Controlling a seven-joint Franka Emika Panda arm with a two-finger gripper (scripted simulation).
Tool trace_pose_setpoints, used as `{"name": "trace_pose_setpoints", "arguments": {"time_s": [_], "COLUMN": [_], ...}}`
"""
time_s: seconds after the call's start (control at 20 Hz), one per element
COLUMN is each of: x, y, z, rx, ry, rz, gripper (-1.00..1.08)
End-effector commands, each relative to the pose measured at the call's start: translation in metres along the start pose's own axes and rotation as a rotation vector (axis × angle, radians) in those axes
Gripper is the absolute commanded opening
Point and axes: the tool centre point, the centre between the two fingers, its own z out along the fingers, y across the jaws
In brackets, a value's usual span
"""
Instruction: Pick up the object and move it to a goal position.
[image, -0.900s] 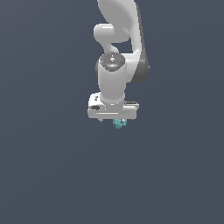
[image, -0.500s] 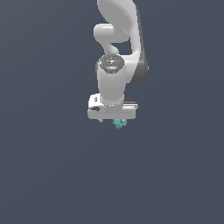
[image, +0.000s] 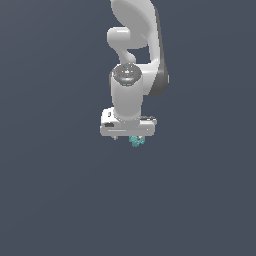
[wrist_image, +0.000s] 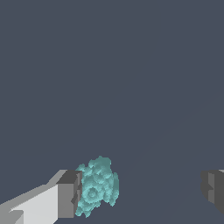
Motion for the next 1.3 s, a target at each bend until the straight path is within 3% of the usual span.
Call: {"name": "trace_pose_setpoints", "arguments": {"time_s": [0.0, 1.25], "x": [-0.001, -0.078], "y": [-0.001, -0.050], "z": [0.002, 0.072], "rx": [0.000, -0.008], "ry": [0.000, 0.026], "rz": [-0.009, -0.424], "gripper": [1.00, 1.00]}}
